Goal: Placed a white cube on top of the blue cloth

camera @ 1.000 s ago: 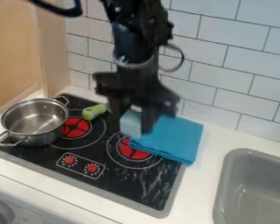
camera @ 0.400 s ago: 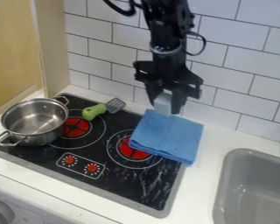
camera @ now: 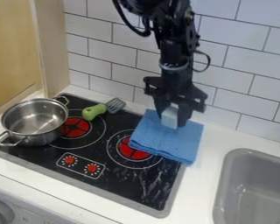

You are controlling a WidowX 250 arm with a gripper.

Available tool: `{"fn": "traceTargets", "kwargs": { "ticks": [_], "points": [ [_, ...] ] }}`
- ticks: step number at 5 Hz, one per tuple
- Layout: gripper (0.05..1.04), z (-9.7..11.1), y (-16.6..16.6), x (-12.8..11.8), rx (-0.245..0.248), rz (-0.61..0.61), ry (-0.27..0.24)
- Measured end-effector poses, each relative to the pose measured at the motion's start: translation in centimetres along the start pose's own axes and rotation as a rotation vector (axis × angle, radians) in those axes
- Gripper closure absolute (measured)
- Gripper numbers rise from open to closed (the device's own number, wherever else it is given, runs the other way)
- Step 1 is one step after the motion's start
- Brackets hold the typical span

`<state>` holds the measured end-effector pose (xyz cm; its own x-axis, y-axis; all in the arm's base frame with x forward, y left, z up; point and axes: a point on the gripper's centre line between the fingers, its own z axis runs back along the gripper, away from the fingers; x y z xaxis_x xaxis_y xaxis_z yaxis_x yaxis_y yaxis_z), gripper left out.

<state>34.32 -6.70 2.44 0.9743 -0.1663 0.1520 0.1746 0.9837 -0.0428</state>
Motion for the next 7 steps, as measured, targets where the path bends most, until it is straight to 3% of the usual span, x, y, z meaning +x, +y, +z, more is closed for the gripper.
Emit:
{"fn": "traceTargets", "kwargs": {
  "ticks": [1, 2, 3, 4, 7],
  "points": [
    [0.543, -0.8, 0.2, -0.2, 0.01, -0.007, 0.034],
    [0.226, -1.0, 0.3, -0.4, 0.016, 0.003, 0.06],
    [0.063, -1.0, 0.6, -0.3, 0.036, 0.02, 0.05],
    [0.078, -0.9, 0.6, -0.3, 0.038, 0.036, 0.037],
    [0.085, 5.7, -0.6, -0.6, -0.028, 0.035, -0.143]
  ]
}}
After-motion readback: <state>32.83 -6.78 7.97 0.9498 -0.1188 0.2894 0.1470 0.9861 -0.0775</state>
